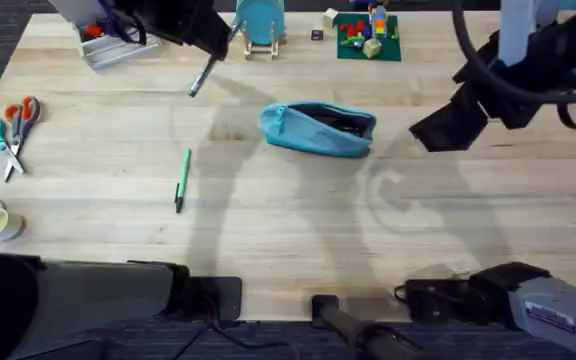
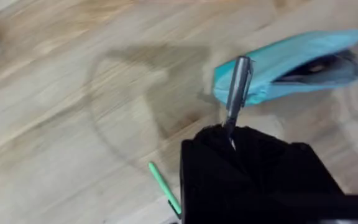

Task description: Unzip the bag, pick up the pens from the table one at a time and place them inside, then zip the bag closed.

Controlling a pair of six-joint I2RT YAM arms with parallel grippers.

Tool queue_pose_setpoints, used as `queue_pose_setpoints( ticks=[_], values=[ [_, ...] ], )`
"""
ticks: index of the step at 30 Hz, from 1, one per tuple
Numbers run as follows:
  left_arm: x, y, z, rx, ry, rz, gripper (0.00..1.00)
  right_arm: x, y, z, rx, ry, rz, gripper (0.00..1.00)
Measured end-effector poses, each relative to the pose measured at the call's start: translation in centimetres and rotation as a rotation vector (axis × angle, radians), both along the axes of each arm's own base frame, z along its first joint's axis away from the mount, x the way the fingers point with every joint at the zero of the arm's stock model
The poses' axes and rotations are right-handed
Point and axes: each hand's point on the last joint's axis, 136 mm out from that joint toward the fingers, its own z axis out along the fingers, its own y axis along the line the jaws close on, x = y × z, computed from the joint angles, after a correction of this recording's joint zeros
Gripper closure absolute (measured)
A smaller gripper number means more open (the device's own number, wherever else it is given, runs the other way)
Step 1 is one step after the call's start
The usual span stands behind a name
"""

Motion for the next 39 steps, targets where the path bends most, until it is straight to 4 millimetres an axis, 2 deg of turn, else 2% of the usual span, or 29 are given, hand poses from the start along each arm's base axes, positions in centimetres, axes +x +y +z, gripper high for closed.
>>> queue_pose_setpoints(
  ticks=[6,13,24,29,39],
  values=[
    [-1.5,-3.2,1.0,-0.118,-0.033,-0.248,0.959,0.0,0.0,0.0,0.000,0.000,0.000,0.003],
    [-2.8,-6.8,3.3,-0.280,-0.145,-0.517,0.960,0.0,0.0,0.0,0.000,0.000,0.000,0.003],
    [-5.1,-12.1,4.5,-0.313,-0.265,-0.819,0.959,0.0,0.0,0.0,0.000,0.000,0.000,0.003],
    [-4.8,-13.4,5.0,-0.296,-0.336,-0.885,0.959,0.0,0.0,0.0,0.000,0.000,0.000,0.004],
    [-5.4,-14.5,5.0,-0.242,-0.431,-1.037,0.959,0.0,0.0,0.0,0.000,0.000,0.000,0.003]
  ],
)
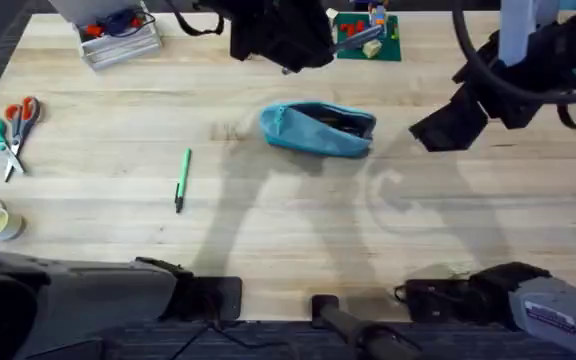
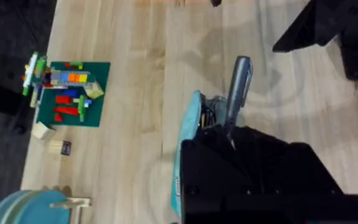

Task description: Unzip the bag, pick up the pens from the table one at a time and place them inside, then zip the bag closed.

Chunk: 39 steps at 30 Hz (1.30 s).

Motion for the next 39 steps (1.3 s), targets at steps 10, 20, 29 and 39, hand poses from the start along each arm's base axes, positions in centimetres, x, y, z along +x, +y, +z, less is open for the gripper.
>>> queue_pose_setpoints(
  ticks=[10,20,29,39],
  values=[
    [0.2,-0.1,-0.1,0.006,-0.054,-0.039,0.959,0.0,0.0,0.0,0.000,0.000,0.000,0.003],
    [0.7,-1.7,-2.3,0.033,-0.013,-0.080,0.959,0.0,0.0,0.0,0.000,0.000,0.000,0.003],
    [1.9,-2.2,-5.5,0.063,0.073,-0.083,0.959,0.0,0.0,0.0,0.000,0.000,0.000,0.003],
    [3.0,-2.6,-7.3,0.075,0.096,-0.082,0.959,0.0,0.0,0.0,0.000,0.000,0.000,0.003]
  ],
)
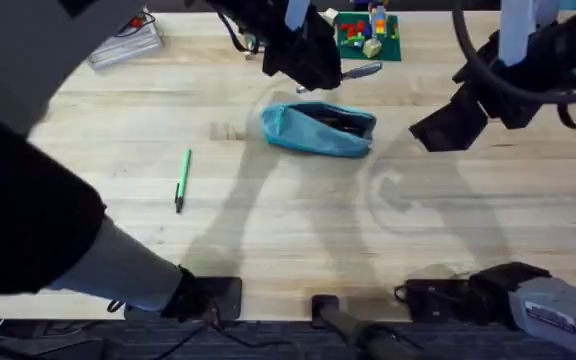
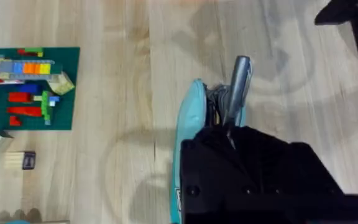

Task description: Unzip the bag, pick up the pens from the table one at a time and place them inside, then zip the bag closed.

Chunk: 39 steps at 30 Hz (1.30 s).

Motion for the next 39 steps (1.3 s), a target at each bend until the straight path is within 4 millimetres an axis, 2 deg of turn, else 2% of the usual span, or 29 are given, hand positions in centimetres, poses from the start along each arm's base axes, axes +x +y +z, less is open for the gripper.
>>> queue_pose_setpoints(
  ticks=[11,26,39],
  values=[
    [1.0,-0.3,-3.0,0.028,0.061,0.002,0.959,0.0,0.0,0.0,0.000,0.000,0.000,0.003],
    [0.7,-0.5,-3.5,0.035,0.083,-0.006,0.959,0.0,0.0,0.0,0.000,0.000,0.000,0.003],
    [0.8,-0.8,-5.7,0.056,0.144,-0.011,0.959,0.0,0.0,0.0,0.000,0.000,0.000,0.003]
  ],
)
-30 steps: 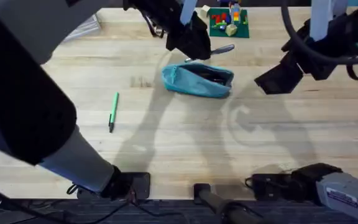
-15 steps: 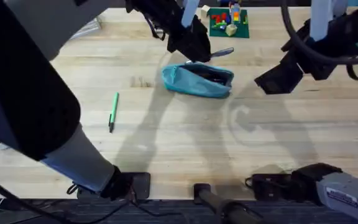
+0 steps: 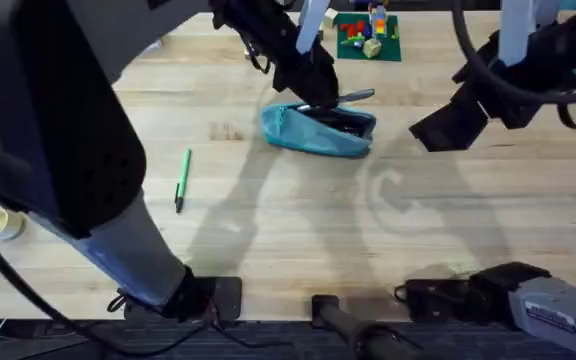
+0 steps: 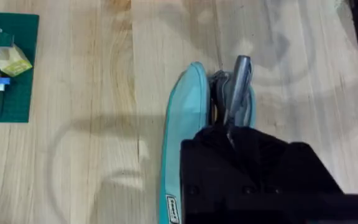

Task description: Unzip the bag, pick up the pens from the table one at a time and place them inside, then zip the bag closed.

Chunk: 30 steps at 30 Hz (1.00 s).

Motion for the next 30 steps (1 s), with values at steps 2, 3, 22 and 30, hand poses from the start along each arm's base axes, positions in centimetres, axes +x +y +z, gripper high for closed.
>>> queue_pose_setpoints(
  ticks=[2,3,22,30],
  values=[
    [0.0,0.0,-0.2,0.003,0.005,0.000,0.959,0.0,0.0,0.0,0.000,0.000,0.000,0.005],
    [0.0,0.0,-0.3,0.004,0.008,0.000,0.959,0.0,0.0,0.0,0.000,0.000,0.000,0.004],
    [0.1,0.8,-1.7,0.072,0.025,0.010,0.959,0.0,0.0,0.0,0.000,0.000,0.000,0.003],
    [0.1,0.8,-1.8,0.075,0.024,0.011,0.959,0.0,0.0,0.0,0.000,0.000,0.000,0.003]
  ],
)
